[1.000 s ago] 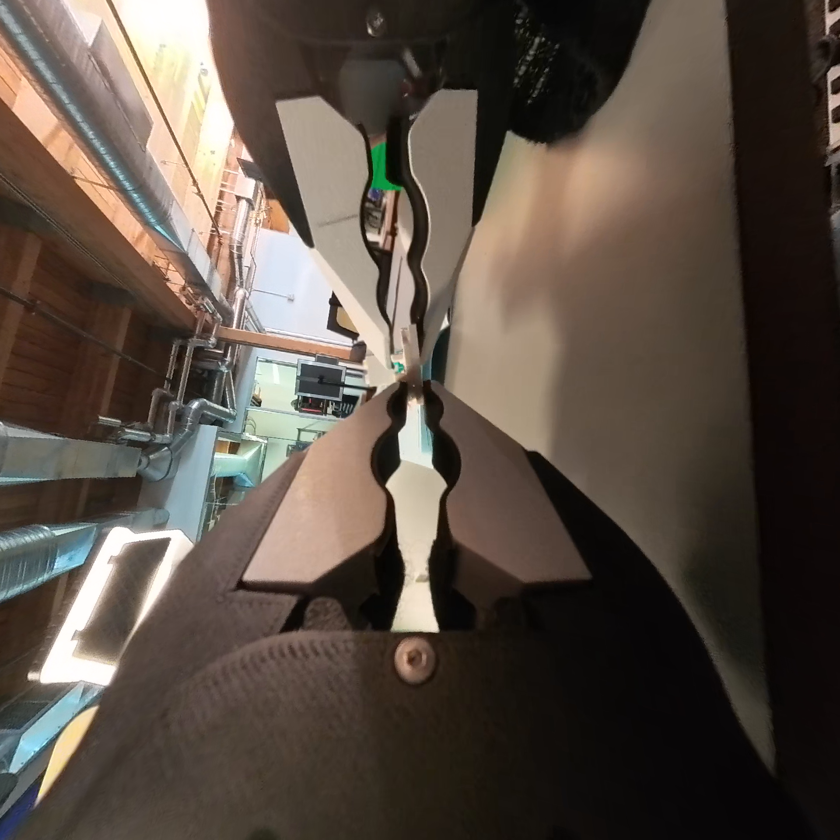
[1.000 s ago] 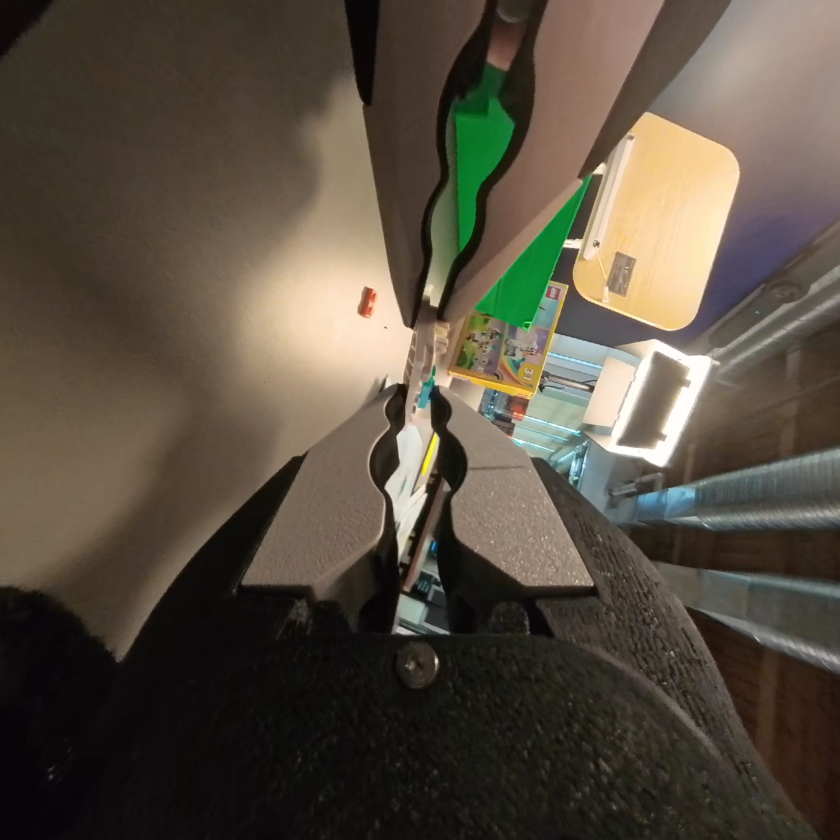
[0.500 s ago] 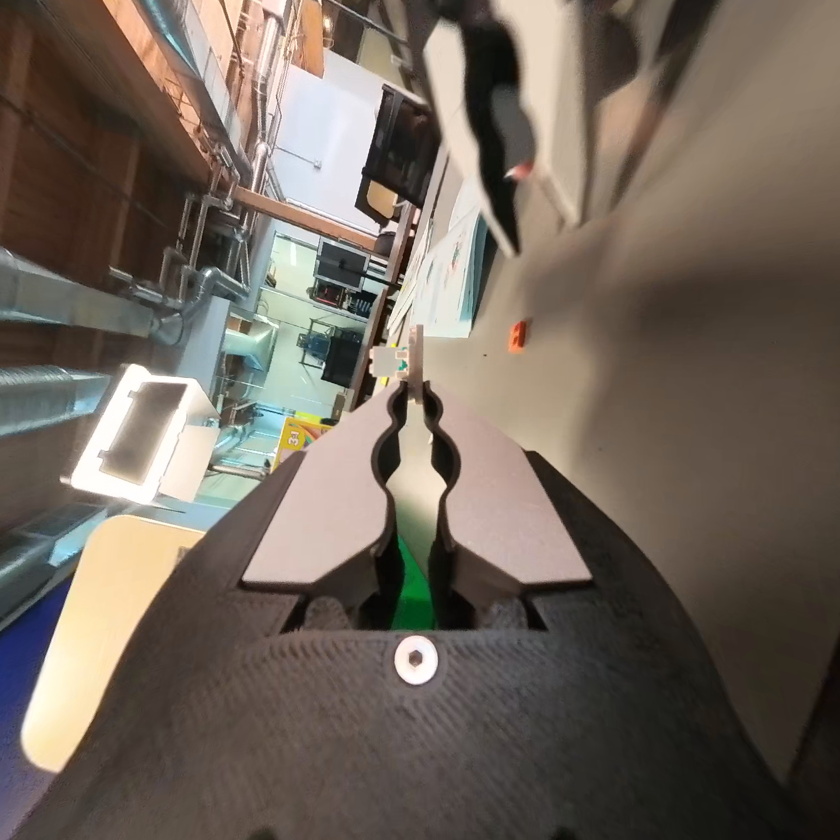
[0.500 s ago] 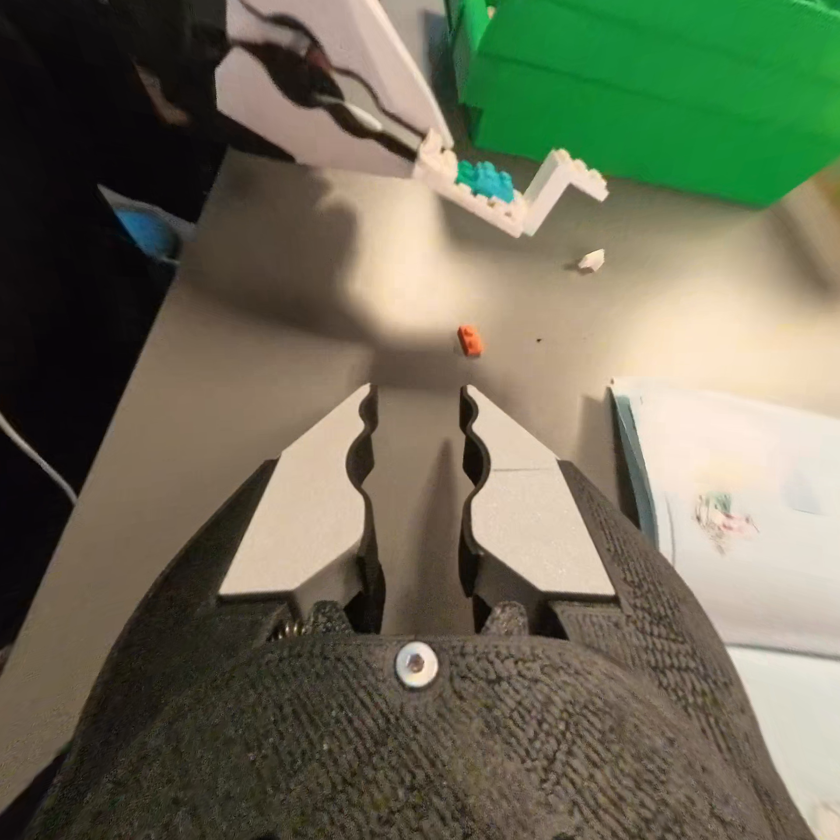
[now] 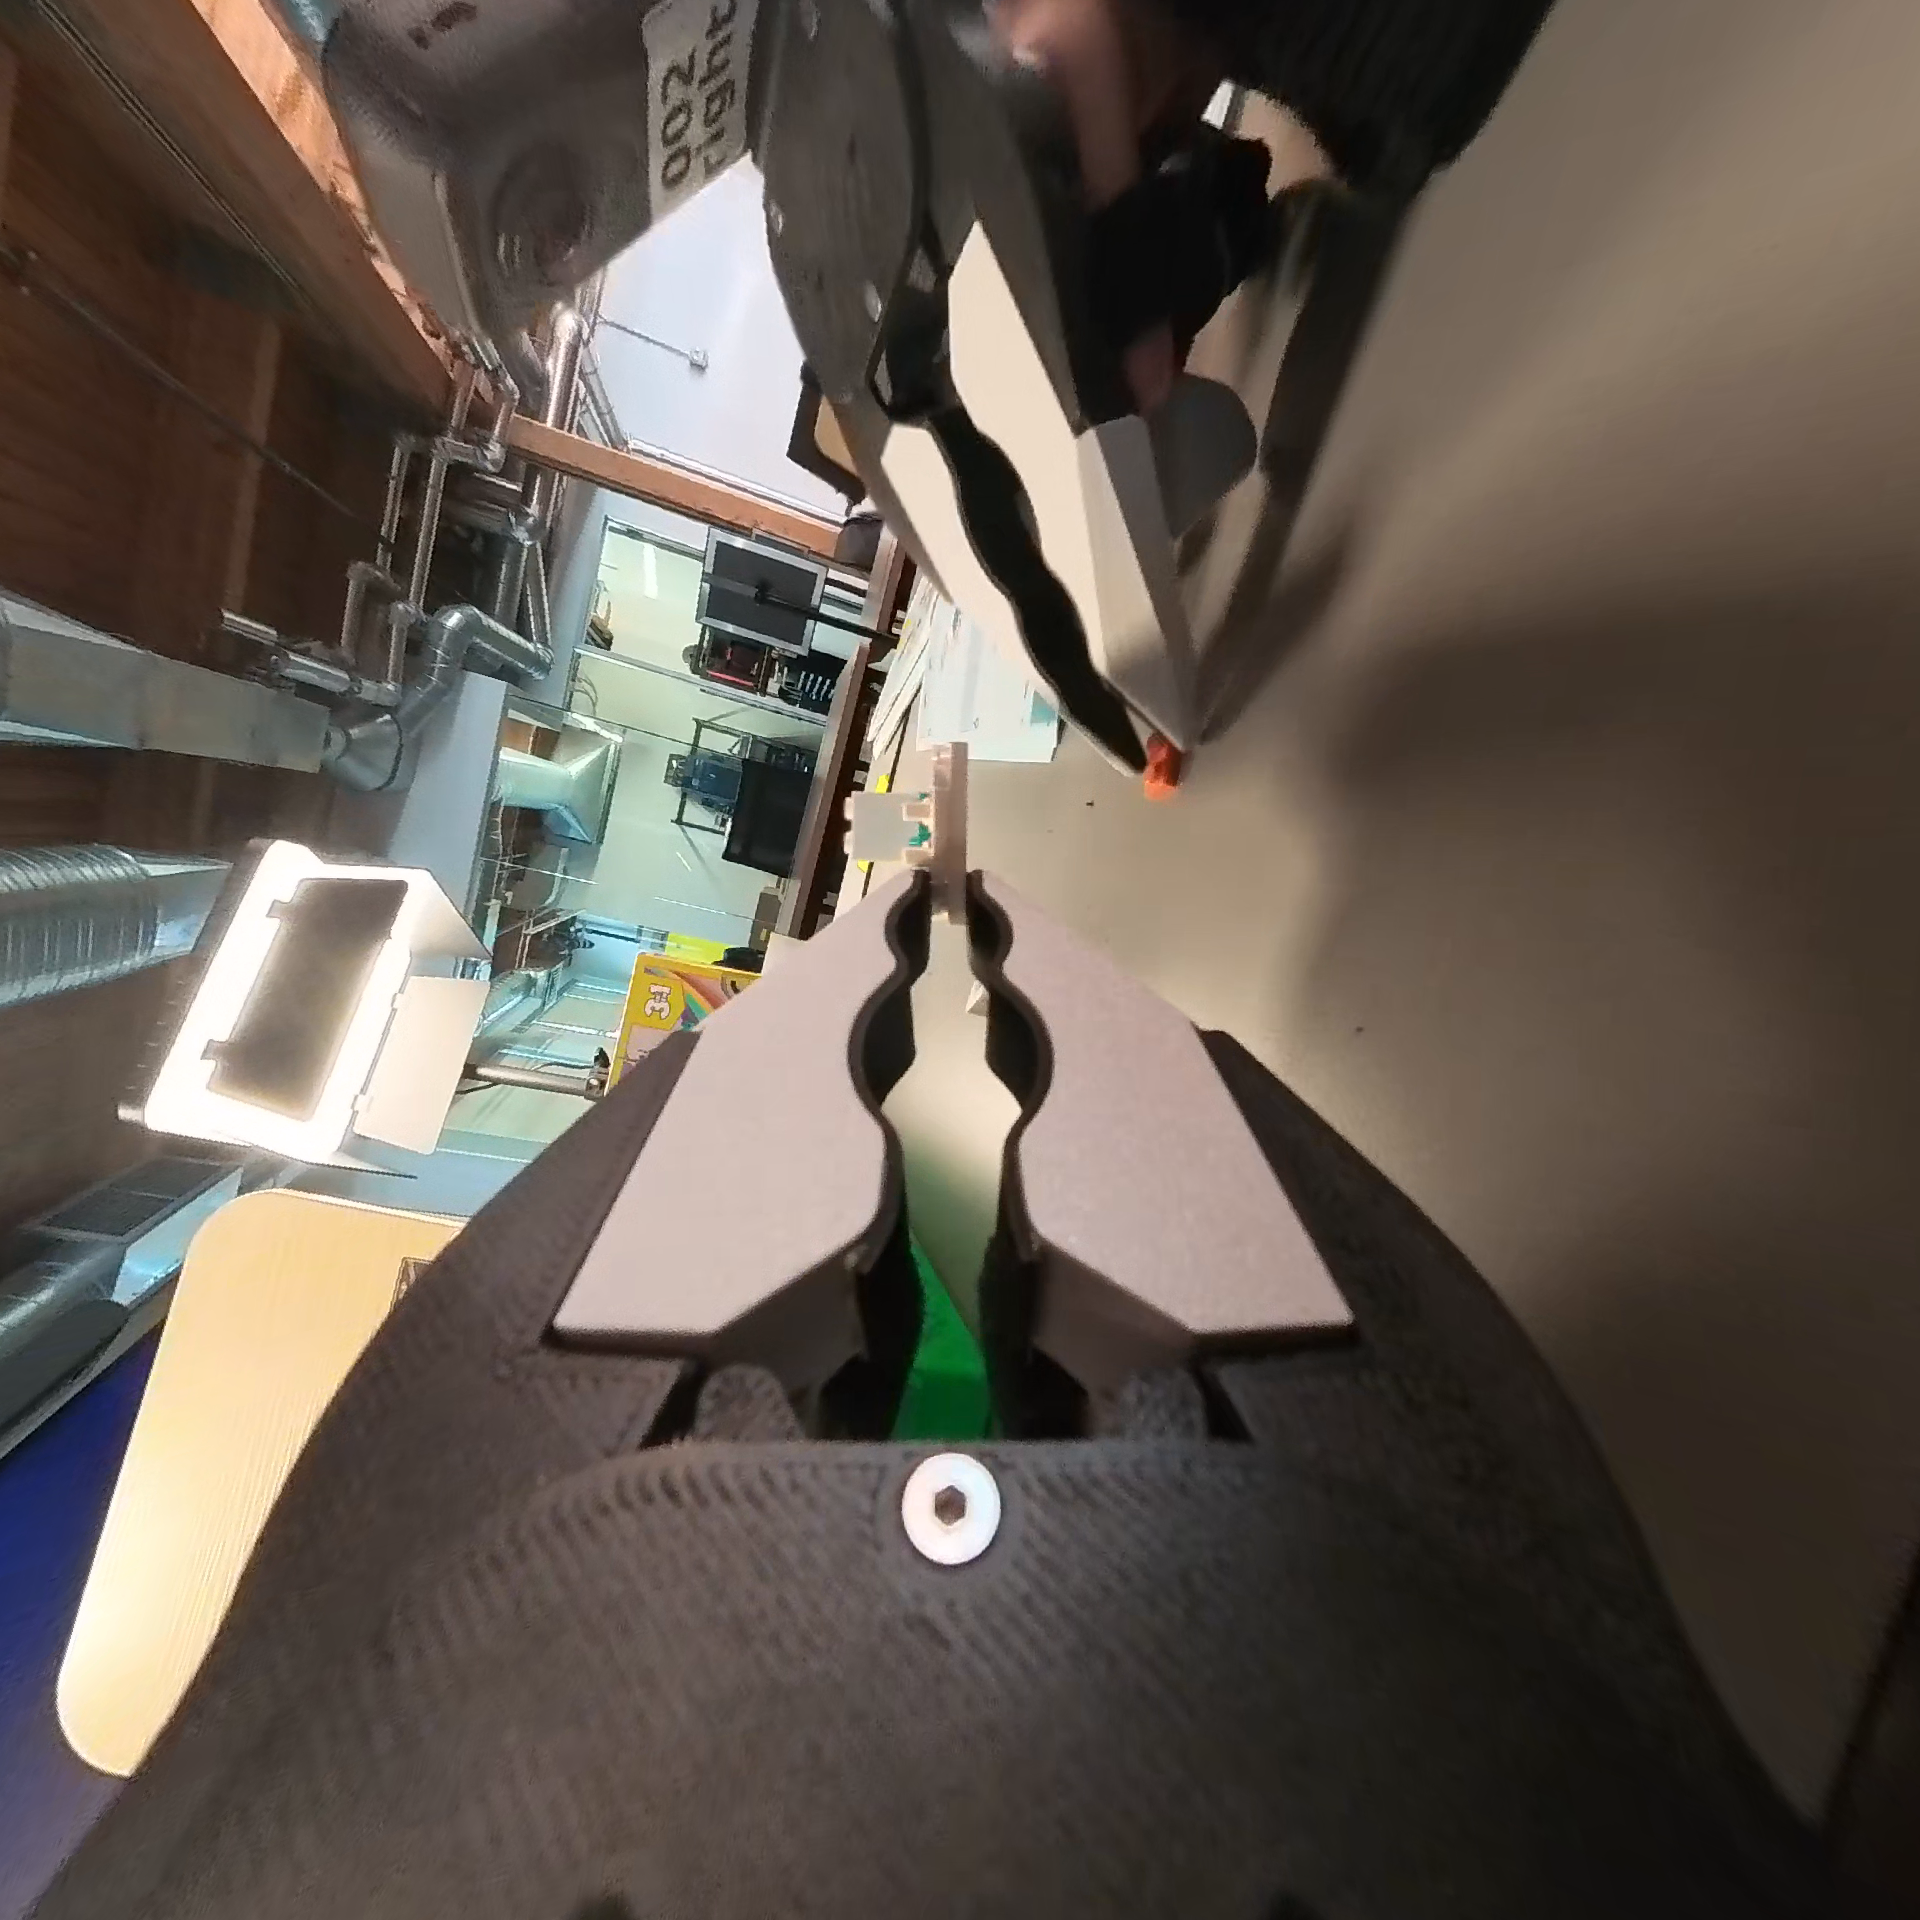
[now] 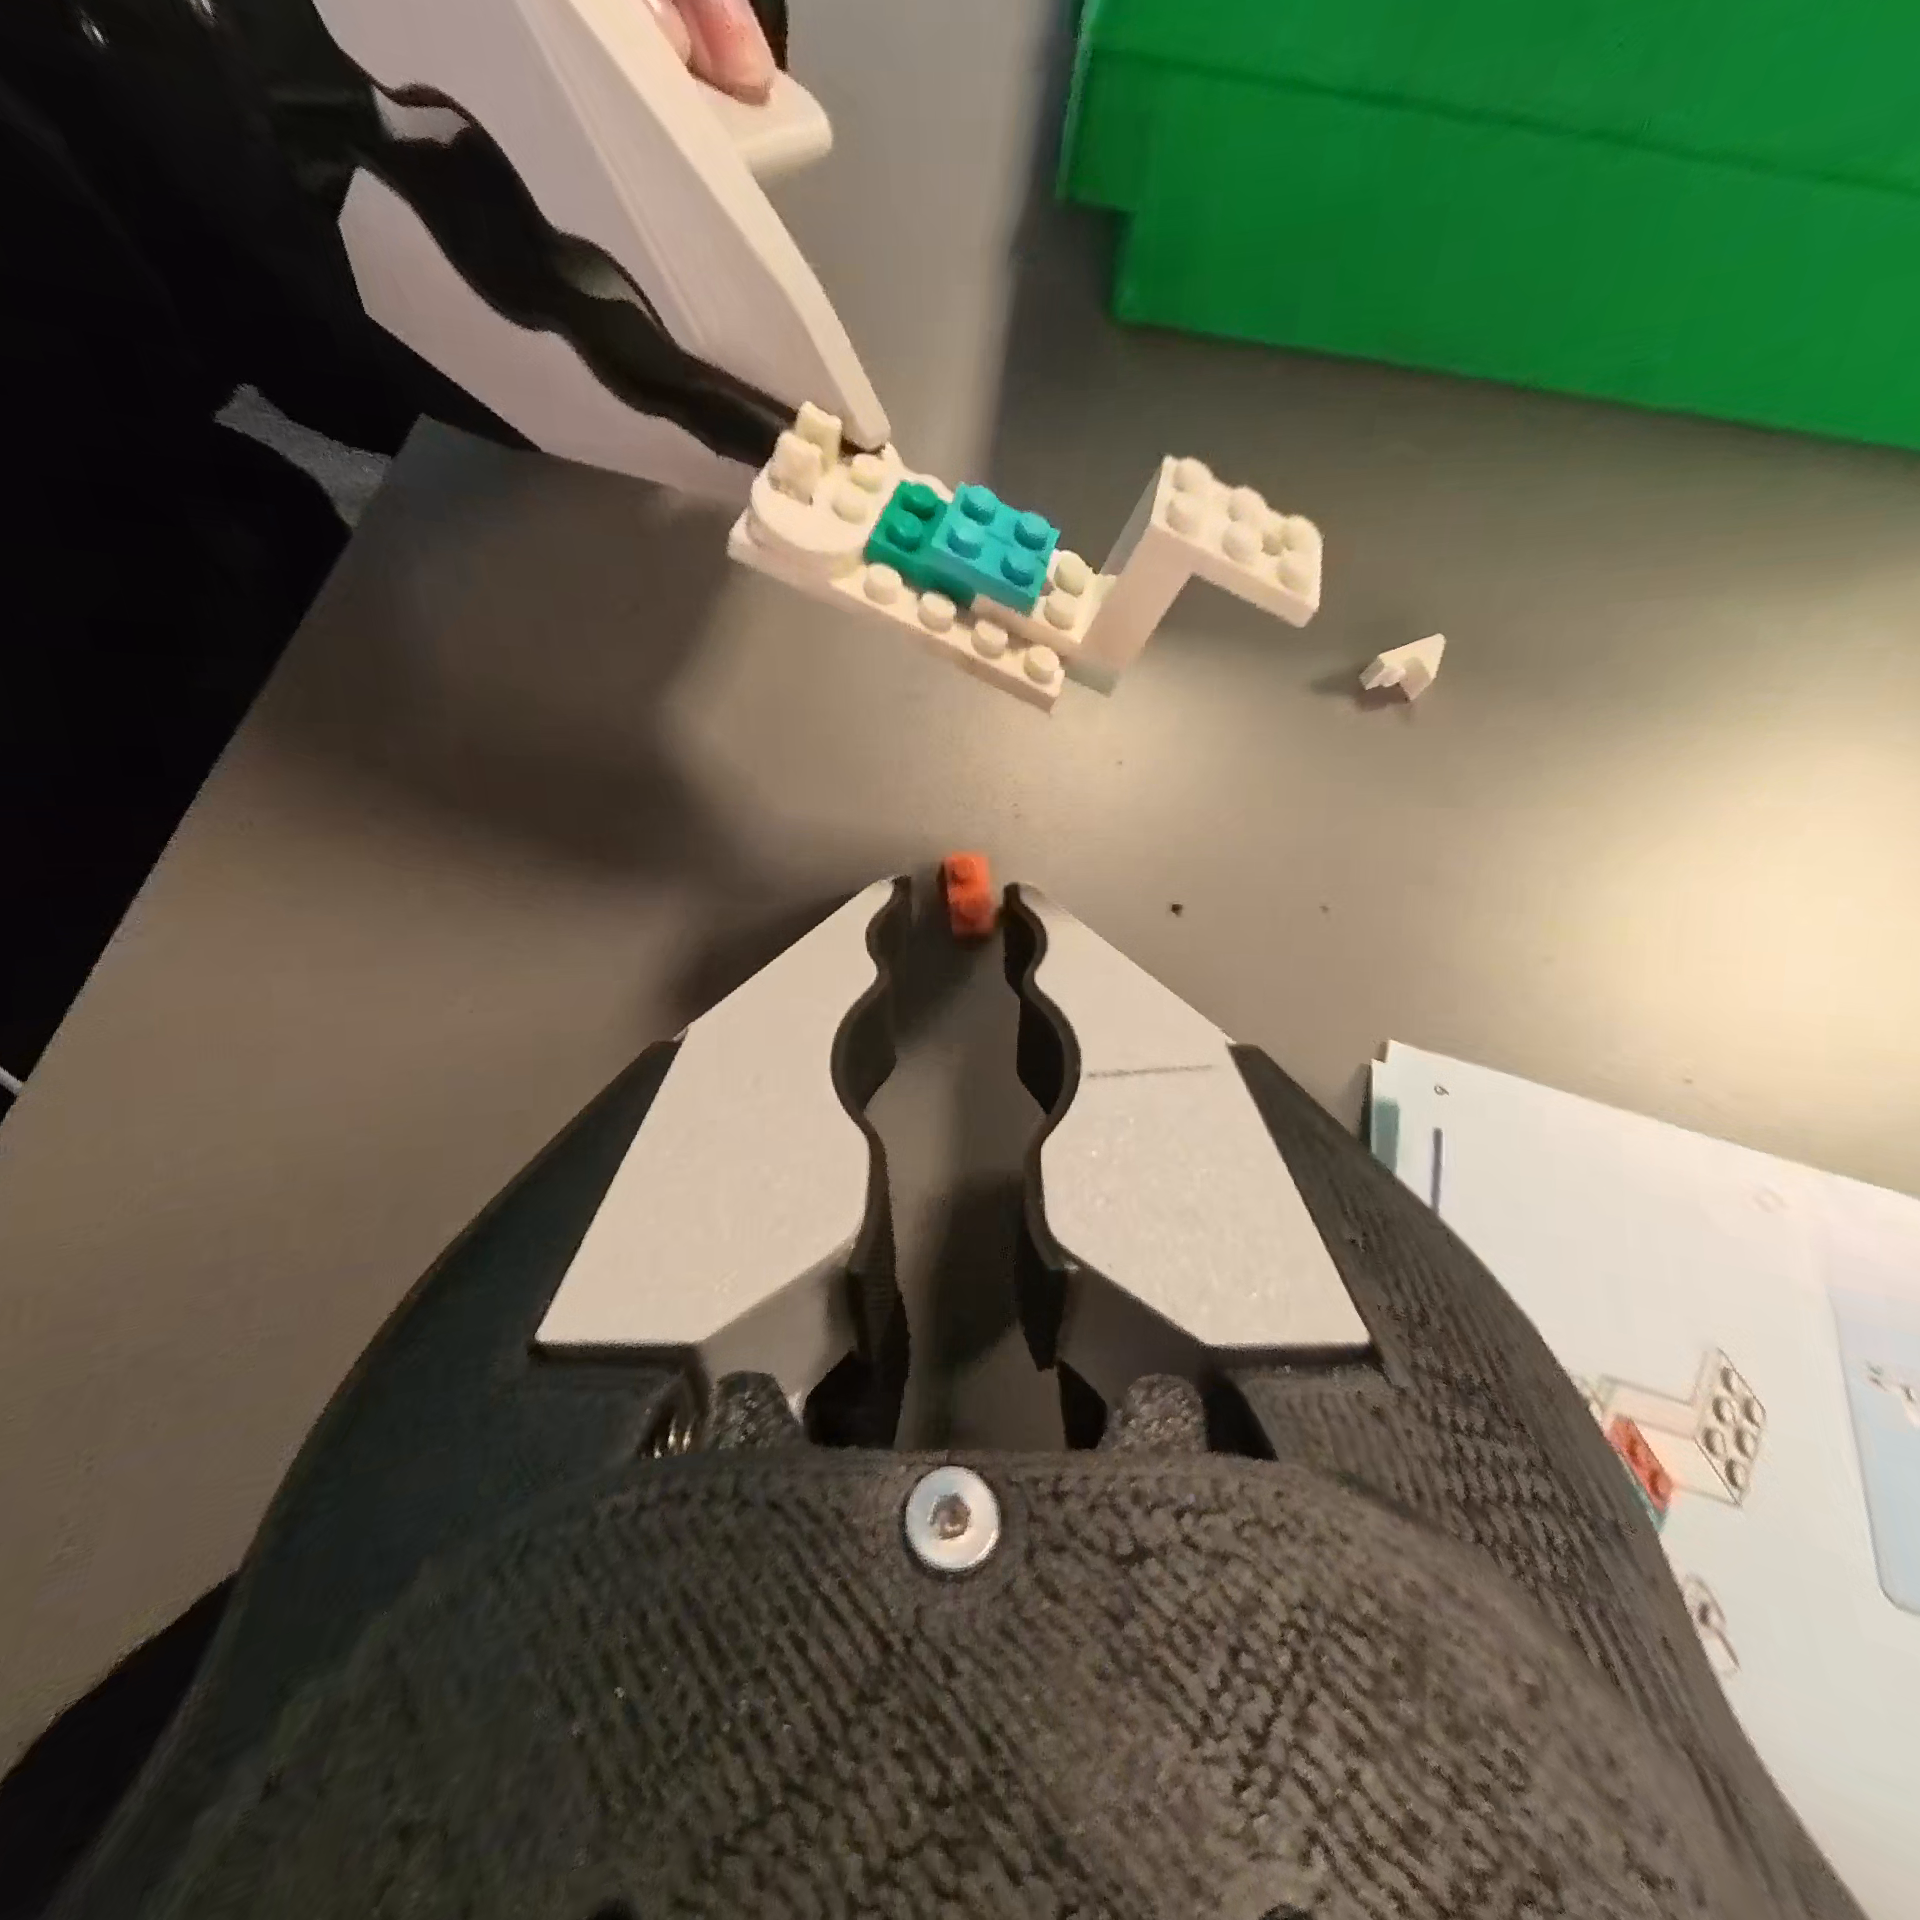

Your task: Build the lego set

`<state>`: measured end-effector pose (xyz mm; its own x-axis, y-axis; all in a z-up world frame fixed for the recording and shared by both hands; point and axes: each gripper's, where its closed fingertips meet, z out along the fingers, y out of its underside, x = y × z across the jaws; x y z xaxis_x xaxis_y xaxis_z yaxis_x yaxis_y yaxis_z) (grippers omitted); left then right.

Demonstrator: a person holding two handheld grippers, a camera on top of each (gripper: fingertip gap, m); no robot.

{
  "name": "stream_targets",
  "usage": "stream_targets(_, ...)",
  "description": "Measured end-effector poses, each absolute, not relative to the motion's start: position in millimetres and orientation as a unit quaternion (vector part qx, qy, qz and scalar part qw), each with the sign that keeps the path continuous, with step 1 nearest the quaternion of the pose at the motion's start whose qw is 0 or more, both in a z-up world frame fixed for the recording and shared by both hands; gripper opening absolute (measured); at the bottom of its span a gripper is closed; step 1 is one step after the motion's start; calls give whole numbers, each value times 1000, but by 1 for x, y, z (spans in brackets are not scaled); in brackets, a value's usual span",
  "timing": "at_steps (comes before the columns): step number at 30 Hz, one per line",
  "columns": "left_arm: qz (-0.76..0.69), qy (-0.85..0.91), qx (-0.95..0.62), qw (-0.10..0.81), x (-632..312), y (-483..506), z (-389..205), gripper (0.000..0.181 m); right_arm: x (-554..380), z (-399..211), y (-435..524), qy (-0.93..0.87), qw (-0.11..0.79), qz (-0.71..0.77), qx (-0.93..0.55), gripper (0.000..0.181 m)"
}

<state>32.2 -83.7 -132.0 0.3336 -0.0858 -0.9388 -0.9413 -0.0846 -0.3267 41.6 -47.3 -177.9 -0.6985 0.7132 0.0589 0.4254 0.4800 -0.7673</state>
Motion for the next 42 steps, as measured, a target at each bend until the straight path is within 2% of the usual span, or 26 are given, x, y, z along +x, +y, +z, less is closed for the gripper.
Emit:
stream_targets(4,398,420,-618,533,34,-84,-133,5,41,-178,-49,-840,179,384,-339,6)
stream_targets(7,402,427,-614,529,35,-84,-135,5,42,-175,-48,-830,178,394,-353,6)
stream_targets(13,410,446,-603,518,41,-83,-139,5,37,-122,-44,-743,240,480,-401,5)
stream_targets(26,414,467,-595,507,47,-82,-144,5,29,-132,-55,-771,333,332,-429,6)
stream_targets(42,412,469,-594,507,48,-81,-145,5,29,-131,-56,-776,360,301,-421,10)
